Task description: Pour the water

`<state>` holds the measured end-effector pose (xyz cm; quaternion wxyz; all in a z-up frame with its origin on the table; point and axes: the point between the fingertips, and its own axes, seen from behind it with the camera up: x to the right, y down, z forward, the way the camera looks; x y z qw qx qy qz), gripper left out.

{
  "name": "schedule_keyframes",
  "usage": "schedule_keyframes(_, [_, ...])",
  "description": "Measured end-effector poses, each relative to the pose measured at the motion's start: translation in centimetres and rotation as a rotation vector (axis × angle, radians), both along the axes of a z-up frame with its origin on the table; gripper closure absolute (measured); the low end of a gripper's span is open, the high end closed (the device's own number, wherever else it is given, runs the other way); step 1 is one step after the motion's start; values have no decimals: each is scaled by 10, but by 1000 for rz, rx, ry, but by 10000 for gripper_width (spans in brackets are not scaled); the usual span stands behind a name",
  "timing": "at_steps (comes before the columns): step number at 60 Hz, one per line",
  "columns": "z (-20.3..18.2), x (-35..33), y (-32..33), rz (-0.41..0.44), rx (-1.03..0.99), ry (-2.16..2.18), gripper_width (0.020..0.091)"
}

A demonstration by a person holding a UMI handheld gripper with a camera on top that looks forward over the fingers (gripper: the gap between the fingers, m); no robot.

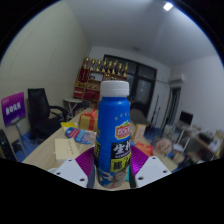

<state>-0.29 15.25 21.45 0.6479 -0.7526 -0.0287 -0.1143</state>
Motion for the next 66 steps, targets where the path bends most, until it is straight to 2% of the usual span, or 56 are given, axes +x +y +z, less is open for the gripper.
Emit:
schedule_keyframes(14, [-109, 10, 10, 83, -64, 249, 626])
schedule_keyframes(20, [-125, 16, -11, 151, -93, 258, 624])
schedule_keyframes(24, [-150, 11, -9, 174, -110, 242, 614])
schedule_keyframes(26, [-161, 12, -4, 193, -121, 232, 582])
schedule_keyframes(27, [-154, 9, -10, 198, -74, 222, 604])
schedule_keyframes(29, [-153, 10, -3, 204, -51, 214, 585])
schedule_keyframes(31, [-157, 10, -9, 201, -73, 200, 610])
schedule_keyframes(39, [-156, 11, -8, 204, -69, 210, 609])
schedule_keyframes(47, [-159, 10, -14, 196, -135, 216, 462])
schedule_keyframes(55, [-147, 12, -39, 191, -175, 273, 277])
schedule_keyframes(66, [-116, 15, -114, 101, -217, 301, 271])
